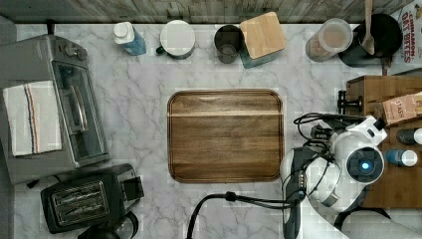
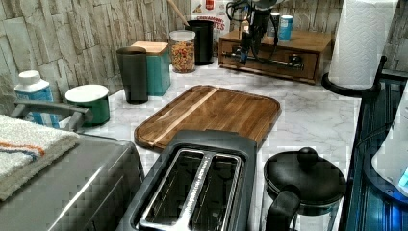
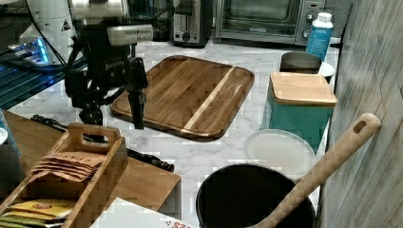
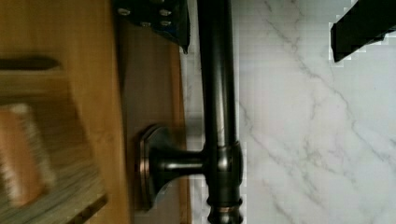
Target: Open the drawer.
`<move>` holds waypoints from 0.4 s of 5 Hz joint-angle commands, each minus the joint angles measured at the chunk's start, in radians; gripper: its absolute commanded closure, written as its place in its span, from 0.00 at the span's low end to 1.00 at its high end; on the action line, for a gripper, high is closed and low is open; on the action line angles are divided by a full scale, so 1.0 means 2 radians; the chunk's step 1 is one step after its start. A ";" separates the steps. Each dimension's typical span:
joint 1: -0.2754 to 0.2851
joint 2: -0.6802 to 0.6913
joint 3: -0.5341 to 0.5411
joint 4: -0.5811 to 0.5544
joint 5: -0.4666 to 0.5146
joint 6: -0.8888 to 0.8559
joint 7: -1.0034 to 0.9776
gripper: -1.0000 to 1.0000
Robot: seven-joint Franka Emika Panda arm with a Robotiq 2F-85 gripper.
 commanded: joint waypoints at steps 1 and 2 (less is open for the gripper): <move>0.008 0.035 -0.021 0.005 -0.026 0.013 0.022 0.00; -0.013 0.041 0.005 0.023 0.000 -0.020 -0.012 0.00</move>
